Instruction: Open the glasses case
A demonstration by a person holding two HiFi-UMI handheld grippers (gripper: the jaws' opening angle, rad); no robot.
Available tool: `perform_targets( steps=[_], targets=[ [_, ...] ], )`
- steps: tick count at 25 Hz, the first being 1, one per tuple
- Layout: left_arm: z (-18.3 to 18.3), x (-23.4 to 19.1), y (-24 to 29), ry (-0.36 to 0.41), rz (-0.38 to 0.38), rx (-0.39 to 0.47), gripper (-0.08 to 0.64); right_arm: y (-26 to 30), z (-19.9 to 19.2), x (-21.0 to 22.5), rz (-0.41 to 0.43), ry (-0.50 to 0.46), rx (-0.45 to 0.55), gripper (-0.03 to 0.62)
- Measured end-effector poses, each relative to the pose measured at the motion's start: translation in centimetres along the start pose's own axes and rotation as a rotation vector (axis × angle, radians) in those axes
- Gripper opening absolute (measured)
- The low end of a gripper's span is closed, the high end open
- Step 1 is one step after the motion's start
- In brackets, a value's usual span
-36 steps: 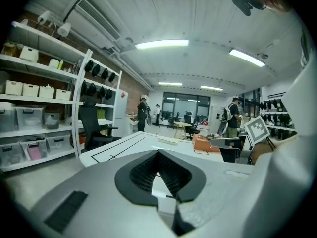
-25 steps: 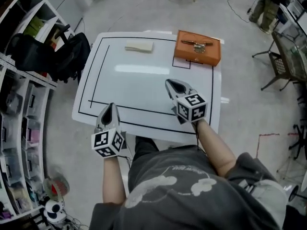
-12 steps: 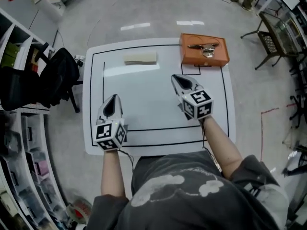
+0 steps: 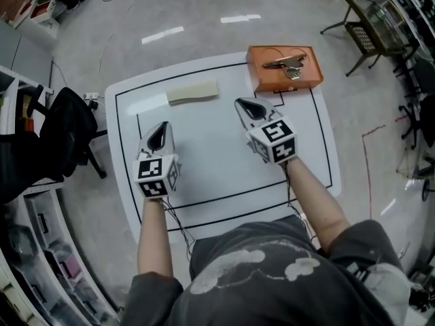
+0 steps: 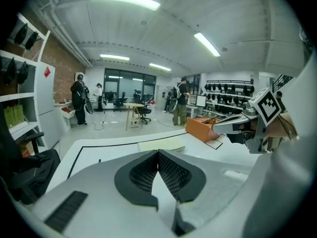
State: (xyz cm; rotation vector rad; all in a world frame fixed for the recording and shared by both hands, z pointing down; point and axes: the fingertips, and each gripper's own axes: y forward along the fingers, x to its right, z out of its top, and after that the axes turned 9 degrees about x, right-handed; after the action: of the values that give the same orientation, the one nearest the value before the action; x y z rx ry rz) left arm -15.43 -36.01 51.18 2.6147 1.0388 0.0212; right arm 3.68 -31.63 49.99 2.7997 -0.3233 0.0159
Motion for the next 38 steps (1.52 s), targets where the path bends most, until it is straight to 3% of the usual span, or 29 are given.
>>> perform_targets(
  steps=[4, 11, 13, 17, 24, 28, 38],
  targets=[
    [0.0, -1.3, 2.9, 0.022, -0.013, -0.032, 0.003, 1.8, 0.1, 0.0, -0.003, -0.046, -0.048, 0.013],
    [-2.9, -2.6, 6.5, 0.08, -0.032, -0.158, 0.003, 4.7, -0.8, -0.9, 0.062, -0.152, -0.139, 0.159],
    [-3.6, -2.7, 7.2, 0.089, -0.032, -0.187, 0.003, 5.4, -1.7, -1.2, 0.084, -0.152, -0.174, 0.225],
    [-4.5, -3.0, 8.4, 0.095, -0.027, -0.231, 0.003, 6.7, -2.9, -1.3, 0.104, -0.161, -0.211, 0.284],
    [-5.6, -3.4, 9.8, 0.094, -0.012, -0.309, 0.003, 8.3, -2.8, -1.2, 0.112, -0.18, -0.202, 0.29],
    [-5.9, -3.6, 10.0, 0.08, 0.001, -0.307, 0.003, 8.9, -2.9, -0.9, 0.123, -0.201, -0.208, 0.29],
    [-5.8, -3.7, 10.1, 0.062, -0.001, -0.306, 0.003, 11.9, -5.4, -1.2, 0.231, -0.495, -0.35, 0.337]
  ],
)
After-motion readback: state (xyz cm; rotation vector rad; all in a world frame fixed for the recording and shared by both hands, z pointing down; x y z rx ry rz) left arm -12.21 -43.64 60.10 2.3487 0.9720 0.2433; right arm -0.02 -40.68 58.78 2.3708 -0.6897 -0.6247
